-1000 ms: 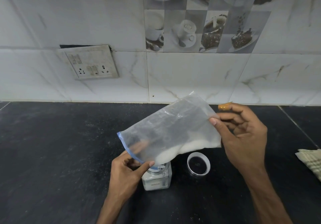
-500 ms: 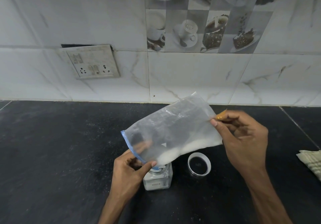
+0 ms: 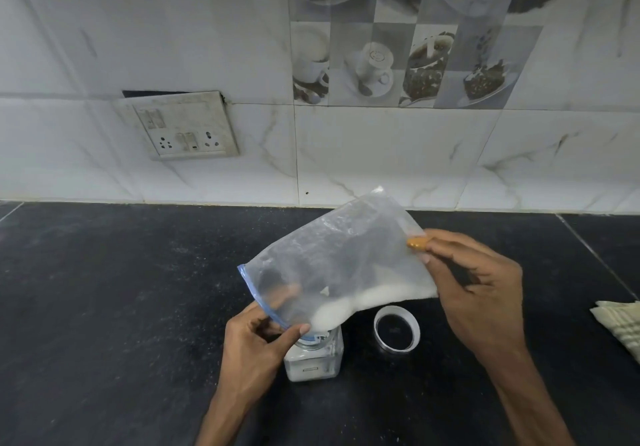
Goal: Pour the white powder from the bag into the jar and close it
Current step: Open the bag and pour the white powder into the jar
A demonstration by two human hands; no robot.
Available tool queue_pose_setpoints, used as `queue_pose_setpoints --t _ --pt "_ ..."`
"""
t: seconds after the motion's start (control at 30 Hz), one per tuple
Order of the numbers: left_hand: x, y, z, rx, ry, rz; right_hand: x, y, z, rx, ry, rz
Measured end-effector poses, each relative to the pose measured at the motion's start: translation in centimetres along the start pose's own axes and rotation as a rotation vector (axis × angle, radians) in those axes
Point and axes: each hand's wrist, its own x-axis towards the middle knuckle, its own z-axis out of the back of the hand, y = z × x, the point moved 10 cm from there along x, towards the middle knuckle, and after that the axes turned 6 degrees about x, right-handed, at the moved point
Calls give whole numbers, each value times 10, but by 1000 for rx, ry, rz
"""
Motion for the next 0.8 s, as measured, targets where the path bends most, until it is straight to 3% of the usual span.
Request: queue_pose_setpoints --t 0.8 --pt "1 1 -1 31 -3 -24 0 -11 8 72 -73 -54"
